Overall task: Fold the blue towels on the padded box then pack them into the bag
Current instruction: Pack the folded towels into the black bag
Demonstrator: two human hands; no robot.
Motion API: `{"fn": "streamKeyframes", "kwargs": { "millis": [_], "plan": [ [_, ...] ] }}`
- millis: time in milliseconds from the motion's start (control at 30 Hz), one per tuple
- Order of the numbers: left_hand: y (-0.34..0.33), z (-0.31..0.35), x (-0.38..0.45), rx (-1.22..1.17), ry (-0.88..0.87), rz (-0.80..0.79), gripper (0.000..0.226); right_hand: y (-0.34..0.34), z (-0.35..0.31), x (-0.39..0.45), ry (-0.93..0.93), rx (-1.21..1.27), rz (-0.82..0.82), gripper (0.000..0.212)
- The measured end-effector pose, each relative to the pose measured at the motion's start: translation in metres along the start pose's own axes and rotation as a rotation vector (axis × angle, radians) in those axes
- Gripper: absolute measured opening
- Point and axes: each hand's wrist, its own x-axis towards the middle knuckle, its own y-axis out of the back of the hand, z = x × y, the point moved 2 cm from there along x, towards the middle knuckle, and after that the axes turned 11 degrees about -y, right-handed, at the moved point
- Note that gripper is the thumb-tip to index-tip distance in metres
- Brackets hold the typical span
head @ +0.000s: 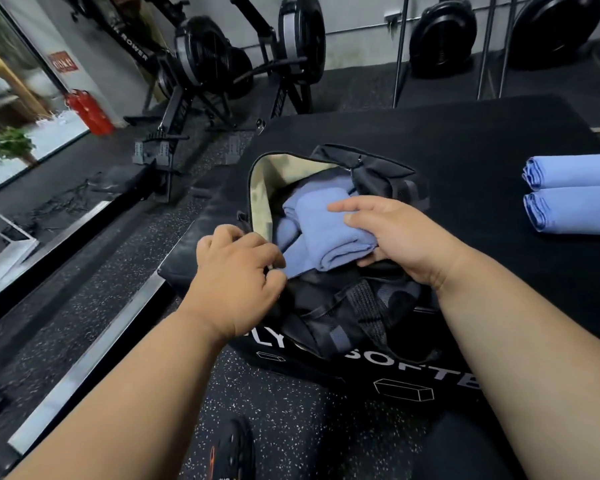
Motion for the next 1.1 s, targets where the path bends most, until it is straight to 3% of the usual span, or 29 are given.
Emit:
{"fn": "streamKeyframes", "kwargs": {
  "millis": [133, 233, 300, 433, 700, 833, 933, 1100],
  "plan": [
    [-0.002, -0.014, 0.002, -0.217, 0.070, -0.070, 0.034, -0.012, -0.002, 0.006, -0.001, -0.040, -0.015, 0.027],
    [-0.005, -0.017, 0.003, -0.424, 0.255, 0.113, 0.014, -0.021, -0.005, 0.008, -0.001, 0.020, -0.037, 0.029],
    [-0.008, -0.016, 0.003, -0.481, 0.361, 0.154, 0.014, -0.025, -0.007, 0.008, -0.001, 0.046, -0.041, 0.033],
    [-0.015, -0.004, 0.004, -0.544, 0.349, 0.023, 0.015, -0.027, -0.007, 0.009, -0.033, 0.044, -0.020, 0.042],
    [0.000, -0.018, -0.003, -0.652, 0.505, 0.239, 0.009, -0.032, -0.007, 0.010, -0.057, 0.040, -0.037, 0.042],
    [0.022, -0.016, -0.009, -0.821, 0.509, 0.359, 0.020, -0.041, -0.011, 0.011, -0.030, 0.094, -0.107, 0.040],
    [0.031, -0.014, -0.011, -0.893, 0.490, 0.375, 0.026, -0.056, -0.015, 0.012, -0.061, -0.006, -0.163, 0.020],
    [0.034, -0.015, -0.013, -0.875, 0.491, 0.386, 0.029, -0.080, -0.006, 0.016, -0.106, -0.245, -0.247, 0.037]
  ]
}}
